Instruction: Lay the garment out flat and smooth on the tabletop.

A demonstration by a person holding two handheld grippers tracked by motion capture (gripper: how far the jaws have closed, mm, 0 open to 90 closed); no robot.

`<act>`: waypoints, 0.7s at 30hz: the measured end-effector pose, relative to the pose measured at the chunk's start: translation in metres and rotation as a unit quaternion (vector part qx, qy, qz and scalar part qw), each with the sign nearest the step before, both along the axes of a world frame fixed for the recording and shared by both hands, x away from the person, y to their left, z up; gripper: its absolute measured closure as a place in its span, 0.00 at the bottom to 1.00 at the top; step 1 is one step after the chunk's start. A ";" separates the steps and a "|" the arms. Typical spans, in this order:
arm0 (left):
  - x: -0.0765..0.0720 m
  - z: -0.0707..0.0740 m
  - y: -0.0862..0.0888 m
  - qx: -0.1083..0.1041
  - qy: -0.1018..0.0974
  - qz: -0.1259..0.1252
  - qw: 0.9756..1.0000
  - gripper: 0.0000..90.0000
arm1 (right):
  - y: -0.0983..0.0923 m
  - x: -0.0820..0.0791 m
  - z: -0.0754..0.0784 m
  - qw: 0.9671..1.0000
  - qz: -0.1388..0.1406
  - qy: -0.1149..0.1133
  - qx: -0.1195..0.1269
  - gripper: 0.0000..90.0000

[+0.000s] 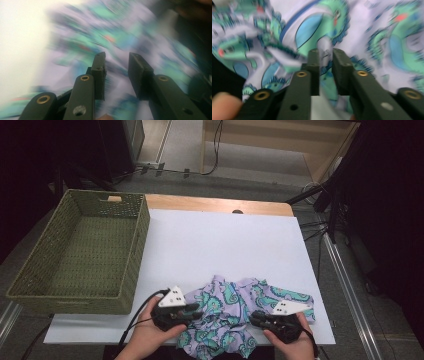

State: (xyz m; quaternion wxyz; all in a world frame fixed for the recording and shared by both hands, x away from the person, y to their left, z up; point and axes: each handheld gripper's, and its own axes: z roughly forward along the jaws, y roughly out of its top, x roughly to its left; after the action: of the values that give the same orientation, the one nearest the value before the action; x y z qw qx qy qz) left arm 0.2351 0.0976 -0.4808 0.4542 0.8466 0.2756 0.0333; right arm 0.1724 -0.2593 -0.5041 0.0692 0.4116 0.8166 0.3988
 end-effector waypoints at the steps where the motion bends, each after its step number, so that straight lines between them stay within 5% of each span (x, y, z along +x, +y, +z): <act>1: 0.006 0.000 0.004 -0.001 -0.002 0.030 1.000 0.73 | -0.005 0.002 0.004 1.000 -0.010 -0.009 0.004 0.76; 2: 0.012 -0.001 0.008 0.007 -0.002 0.062 0.998 0.73 | -0.010 0.004 0.009 0.999 -0.022 -0.021 0.011 0.75; 6: 0.026 -0.012 0.006 0.038 0.013 0.091 0.995 0.70 | -0.034 0.021 0.023 0.995 -0.083 -0.048 0.032 0.74; 9: 0.029 -0.019 -0.003 0.066 0.013 0.086 0.994 0.67 | -0.044 0.043 0.021 0.990 -0.131 -0.051 0.001 0.70; 14: 0.027 -0.024 -0.022 0.116 -0.013 0.074 0.990 0.67 | -0.046 0.077 -0.005 0.988 -0.147 -0.023 -0.030 0.53; 17: 0.028 -0.021 -0.028 0.135 -0.015 0.066 0.989 0.79 | -0.040 0.083 -0.014 0.991 -0.133 -0.012 -0.028 0.61; 19: 0.029 -0.020 -0.031 0.141 -0.007 0.043 0.989 0.95 | -0.033 0.083 -0.016 0.993 -0.111 -0.006 -0.027 0.76; 21: 0.028 -0.017 -0.031 0.145 -0.014 0.037 0.989 0.99 | -0.028 0.082 -0.014 0.994 -0.101 -0.003 -0.042 0.89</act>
State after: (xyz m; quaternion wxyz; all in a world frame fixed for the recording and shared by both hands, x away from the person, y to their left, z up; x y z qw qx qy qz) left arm 0.2630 0.0668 -0.4980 0.3287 0.8923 0.2923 0.1015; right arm 0.2542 -0.2877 -0.5182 0.1291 0.4877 0.7866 0.3561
